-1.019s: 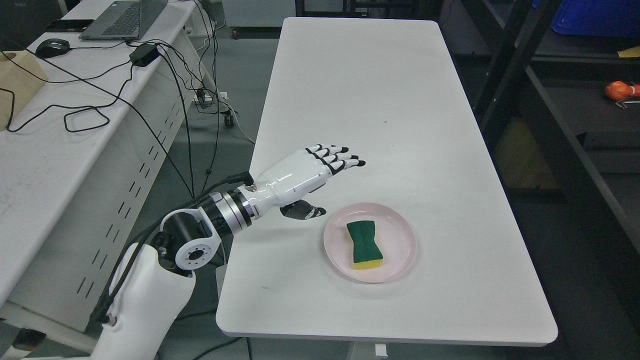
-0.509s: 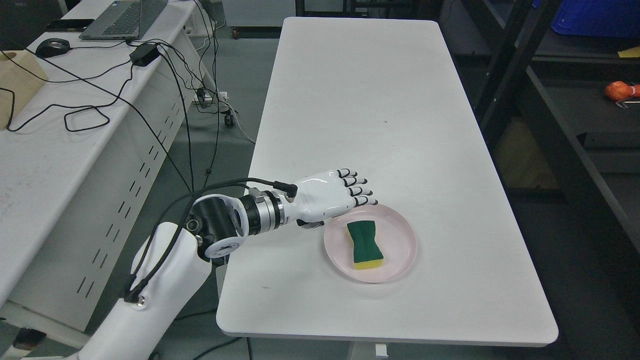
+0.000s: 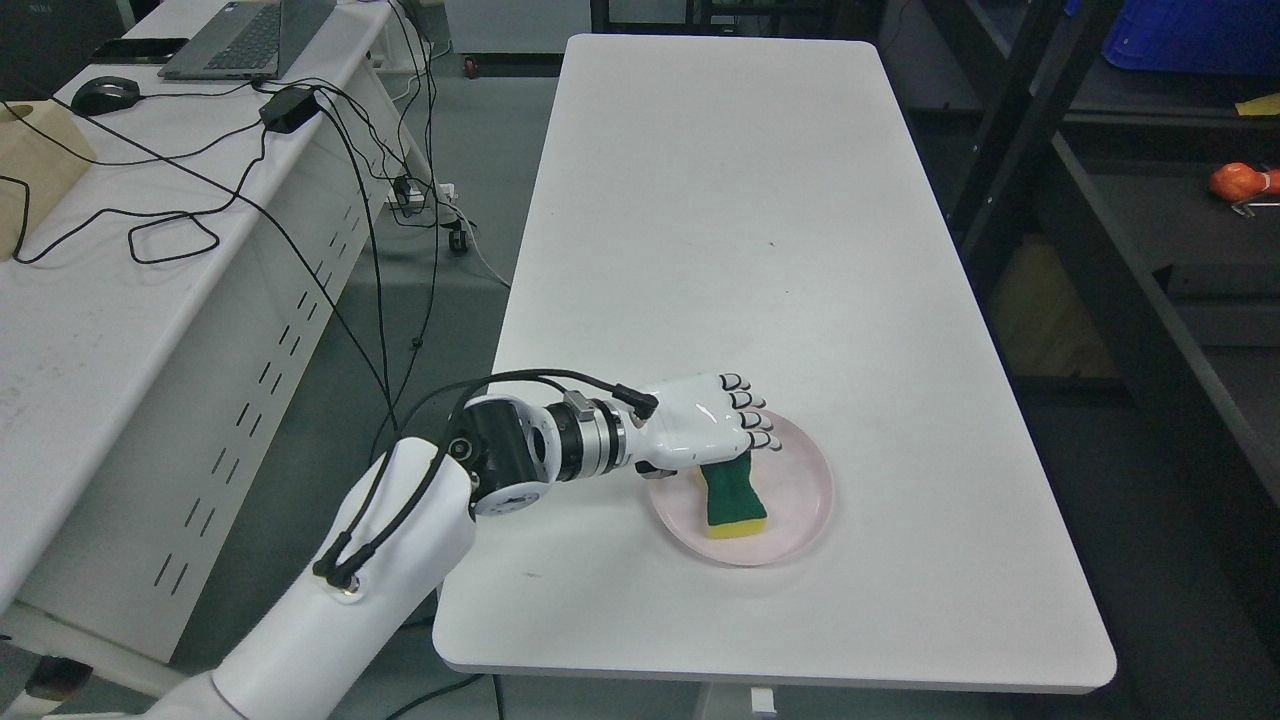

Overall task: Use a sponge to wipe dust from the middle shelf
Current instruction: 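Lower the left hand onto the sponge and close fingers around it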

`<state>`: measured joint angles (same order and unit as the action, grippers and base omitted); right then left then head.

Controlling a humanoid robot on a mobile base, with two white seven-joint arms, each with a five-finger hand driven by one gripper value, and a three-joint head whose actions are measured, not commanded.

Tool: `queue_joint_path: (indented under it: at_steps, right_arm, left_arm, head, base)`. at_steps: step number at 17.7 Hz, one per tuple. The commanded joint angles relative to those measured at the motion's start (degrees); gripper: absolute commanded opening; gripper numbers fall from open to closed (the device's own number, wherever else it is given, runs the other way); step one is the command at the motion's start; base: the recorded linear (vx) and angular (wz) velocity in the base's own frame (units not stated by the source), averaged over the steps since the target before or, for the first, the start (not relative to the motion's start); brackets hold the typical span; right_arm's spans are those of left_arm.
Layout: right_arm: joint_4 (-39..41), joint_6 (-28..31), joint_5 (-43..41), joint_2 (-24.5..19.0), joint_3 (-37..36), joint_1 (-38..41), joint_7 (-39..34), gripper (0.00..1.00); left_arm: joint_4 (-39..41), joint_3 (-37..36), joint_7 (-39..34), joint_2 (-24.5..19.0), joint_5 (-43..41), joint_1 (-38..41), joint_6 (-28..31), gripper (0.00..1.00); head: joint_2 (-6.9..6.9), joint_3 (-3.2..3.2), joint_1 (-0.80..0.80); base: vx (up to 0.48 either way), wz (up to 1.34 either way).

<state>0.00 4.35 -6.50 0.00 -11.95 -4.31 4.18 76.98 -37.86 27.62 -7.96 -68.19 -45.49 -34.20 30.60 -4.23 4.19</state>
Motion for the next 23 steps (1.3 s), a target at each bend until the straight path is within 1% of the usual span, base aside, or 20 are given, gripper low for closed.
queue_joint_path:
  at_steps: [1,5,7,11,12,13,14,16,17,19,20,21,22,23]
  right_arm:
    - [1.0,0.04,0.0,1.0,0.0,0.0,0.03,1.0]
    - [1.0,0.04,0.0,1.0,0.0,0.0,0.03,1.0]
    - [1.0,0.04,0.0,1.0,0.0,0.09,0.03,1.0]
    - [1.0,0.04,0.0,1.0,0.0,0.09,0.03,1.0]
    - [1.0,0.04,0.0,1.0,0.0,0.0,0.03,1.0]
    - [1.0,0.04,0.0,1.0,0.0,0.0,0.03,1.0]
    - [1.0,0.04,0.0,1.0,0.0,0.0,0.03,1.0]
    - [1.0,0.04,0.0,1.0,0.0,0.0,0.03,1.0]
    - [1.0,0.04,0.0,1.0,0.0,0.0,0.03,1.0]
    - [1.0,0.04,0.0,1.0,0.0,0.0,0.03,1.0]
    - [1.0,0.04,0.0,1.0,0.0,0.0,0.03,1.0]
    - [1.0,0.04,0.0,1.0,0.0,0.0,0.03,1.0]
    - [1.0,0.04,0.0,1.0,0.0,0.0,0.03,1.0]
    - [1.0,0.04,0.0,1.0,0.0,0.09,0.03,1.0]
  left_arm:
    - [-6.05,-5.65,0.06,4.97,-0.54,-0.22,0.19,0.82]
    - [-6.14,-4.86,0.68,5.24,-0.37,-0.21,0.02,0.67]
    - [-6.14,-4.5,0.68,5.24,-0.28,-0.21,0.02,0.63]
    - [-5.97,-1.08,0.76,5.24,0.33,0.05,-0.16,0.46]
    - [-5.97,0.06,0.76,5.24,1.21,0.4,-0.68,0.38]
    - [-5.97,1.11,0.76,5.24,2.43,1.01,-1.21,0.32]
    - [-5.97,2.86,0.76,5.24,4.97,2.24,-1.91,0.24]
    - [-5.88,8.83,0.59,5.24,14.96,4.78,-2.44,0.07]
    - [-5.7,11.21,0.15,5.33,19.1,5.67,-2.45,0.03]
    - [-5.0,18.75,-0.38,6.96,28.24,7.51,-2.18,0.0]
    - [-4.82,24.19,-1.07,6.96,32.03,8.3,-1.92,0.0]
    - [-4.82,27.98,-2.21,6.96,36.15,8.31,-1.22,0.0]
    - [-5.08,29.67,-5.7,6.96,42.98,8.23,0.0,0.0]
    - [-5.09,31.78,-10.0,6.96,49.66,8.57,3.23,0.0]
  head:
    - [0.0,0.0,0.0]
    - [0.0,0.0,0.0]
    - [0.0,0.0,0.0]
    - [0.0,0.0,0.0]
    - [0.0,0.0,0.0]
    - [0.0,0.0,0.0]
    - [0.0,0.0,0.0]
    - [0.0,0.0,0.0]
    - [0.0,0.0,0.0]
    - [0.0,0.0,0.0]
    - [0.0,0.0,0.0]
    - [0.0,0.0,0.0]
    - [0.0,0.0,0.0]
    - [0.0,0.0,0.0]
  base:
    - [0.0,0.0]
    - [0.0,0.0]
    - [0.0,0.0]
    - [0.0,0.0]
    - [0.0,0.0]
    - [0.0,0.0]
    - [0.0,0.0]
    - [0.0,0.0]
    - [0.0,0.0]
    - [0.0,0.0]
    - [0.0,0.0]
    - [0.0,0.0]
    - [0.0,0.0]
    - [0.0,0.0]
